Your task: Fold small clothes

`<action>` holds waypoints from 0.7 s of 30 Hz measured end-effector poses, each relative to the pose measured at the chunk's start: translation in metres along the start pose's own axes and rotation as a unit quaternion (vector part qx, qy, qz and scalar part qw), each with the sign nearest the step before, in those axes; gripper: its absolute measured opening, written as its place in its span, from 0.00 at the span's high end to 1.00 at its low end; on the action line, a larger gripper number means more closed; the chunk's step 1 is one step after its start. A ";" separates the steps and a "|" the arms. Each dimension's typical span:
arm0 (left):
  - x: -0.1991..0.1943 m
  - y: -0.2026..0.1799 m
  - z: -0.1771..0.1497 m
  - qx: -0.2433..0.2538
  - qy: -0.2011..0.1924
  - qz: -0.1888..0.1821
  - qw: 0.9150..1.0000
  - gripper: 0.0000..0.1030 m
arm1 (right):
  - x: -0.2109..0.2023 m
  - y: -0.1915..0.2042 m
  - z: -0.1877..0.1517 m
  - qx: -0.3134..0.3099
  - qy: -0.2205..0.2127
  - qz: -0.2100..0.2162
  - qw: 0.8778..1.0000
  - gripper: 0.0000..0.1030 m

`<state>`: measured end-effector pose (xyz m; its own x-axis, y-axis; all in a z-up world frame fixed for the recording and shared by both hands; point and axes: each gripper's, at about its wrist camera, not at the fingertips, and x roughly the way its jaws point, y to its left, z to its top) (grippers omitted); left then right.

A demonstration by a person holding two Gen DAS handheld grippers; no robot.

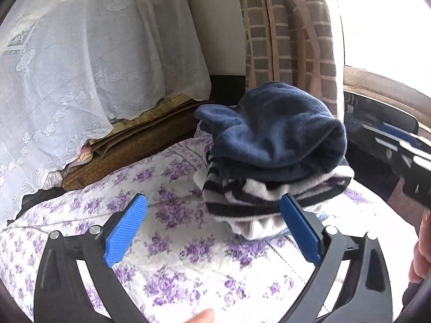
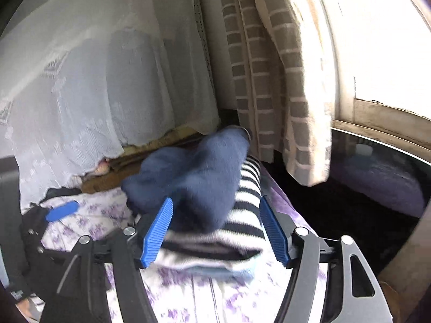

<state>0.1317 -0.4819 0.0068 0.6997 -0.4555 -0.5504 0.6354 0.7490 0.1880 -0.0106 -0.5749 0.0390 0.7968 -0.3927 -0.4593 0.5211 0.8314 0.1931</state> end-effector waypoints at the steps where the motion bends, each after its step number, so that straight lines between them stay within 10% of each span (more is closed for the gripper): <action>1: -0.003 0.001 -0.002 0.001 -0.001 0.002 1.000 0.05 | 0.000 0.000 -0.002 -0.001 0.006 -0.003 1.000 0.32; 21: -0.051 -0.001 -0.015 0.011 -0.010 0.022 1.000 0.04 | -0.024 0.015 -0.024 -0.036 0.047 -0.027 0.998 0.25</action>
<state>0.0910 -0.4522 0.0226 0.7325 -0.4324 -0.5258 0.6113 0.7577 0.2286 -0.0298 -0.5436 0.0318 0.7336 -0.4022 -0.5478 0.5369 0.8371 0.1045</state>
